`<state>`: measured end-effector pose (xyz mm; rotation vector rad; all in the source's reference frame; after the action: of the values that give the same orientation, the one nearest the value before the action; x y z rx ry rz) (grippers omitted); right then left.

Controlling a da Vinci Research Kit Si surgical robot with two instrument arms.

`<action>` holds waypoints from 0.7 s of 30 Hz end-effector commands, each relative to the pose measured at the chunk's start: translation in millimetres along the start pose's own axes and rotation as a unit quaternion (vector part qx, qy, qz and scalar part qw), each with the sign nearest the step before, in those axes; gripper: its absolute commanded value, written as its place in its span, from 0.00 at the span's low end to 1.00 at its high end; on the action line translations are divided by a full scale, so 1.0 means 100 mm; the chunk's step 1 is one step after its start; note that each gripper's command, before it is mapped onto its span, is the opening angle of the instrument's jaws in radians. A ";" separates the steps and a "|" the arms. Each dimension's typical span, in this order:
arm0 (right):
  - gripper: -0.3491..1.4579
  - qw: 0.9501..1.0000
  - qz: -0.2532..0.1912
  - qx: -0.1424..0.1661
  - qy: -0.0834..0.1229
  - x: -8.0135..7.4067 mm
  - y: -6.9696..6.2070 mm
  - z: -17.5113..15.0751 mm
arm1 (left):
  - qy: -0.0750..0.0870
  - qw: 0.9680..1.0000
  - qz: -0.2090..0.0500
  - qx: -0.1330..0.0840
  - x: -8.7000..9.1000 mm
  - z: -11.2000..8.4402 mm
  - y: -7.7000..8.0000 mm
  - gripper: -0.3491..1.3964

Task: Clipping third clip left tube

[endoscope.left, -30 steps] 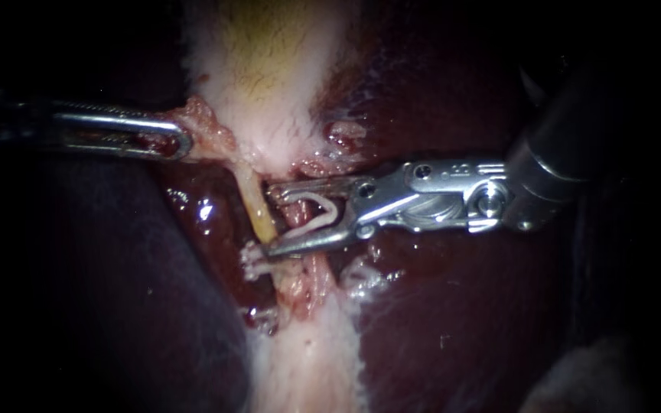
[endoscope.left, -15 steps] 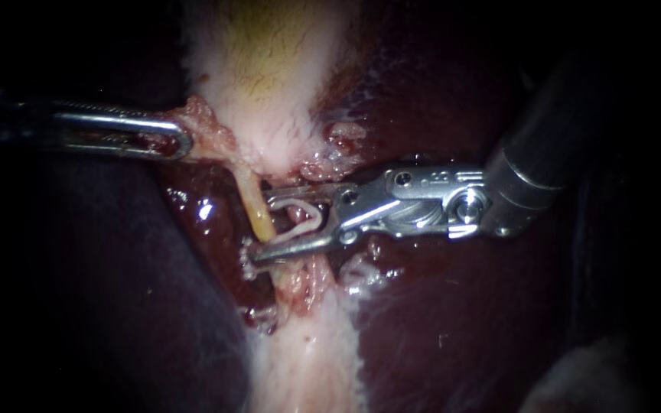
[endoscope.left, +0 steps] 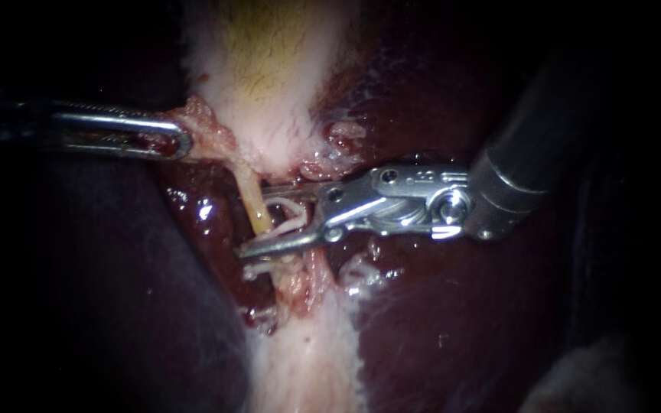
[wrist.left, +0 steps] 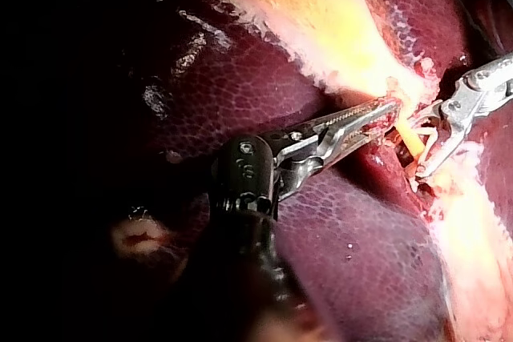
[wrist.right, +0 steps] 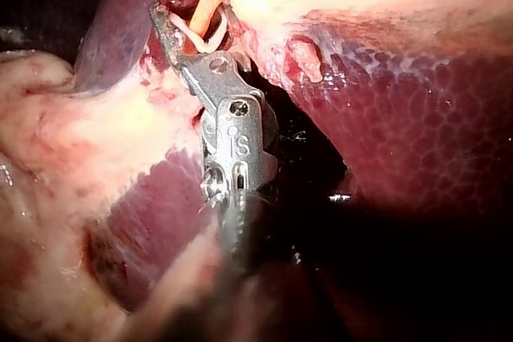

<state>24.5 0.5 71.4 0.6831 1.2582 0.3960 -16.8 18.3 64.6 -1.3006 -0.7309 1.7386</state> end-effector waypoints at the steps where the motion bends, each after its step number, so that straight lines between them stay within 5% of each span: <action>1: 0.47 1.000 0.000 0.000 0.001 0.002 -0.001 0.002 | 0.000 1.000 0.000 0.000 0.000 0.000 0.000 0.00; 15: 0.47 0.999 0.010 0.013 0.030 0.042 -0.031 -0.005 | 0.000 1.000 0.000 -0.001 0.000 -0.001 -0.001 0.00; 21: 0.47 0.998 0.010 0.047 0.043 0.057 -0.046 0.000 | 0.000 1.000 0.000 -0.001 0.000 -0.002 -0.002 0.00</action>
<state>25.7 0.6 64.0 0.7700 1.3636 0.3855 -16.7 18.3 64.7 -1.3009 -0.7325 1.7390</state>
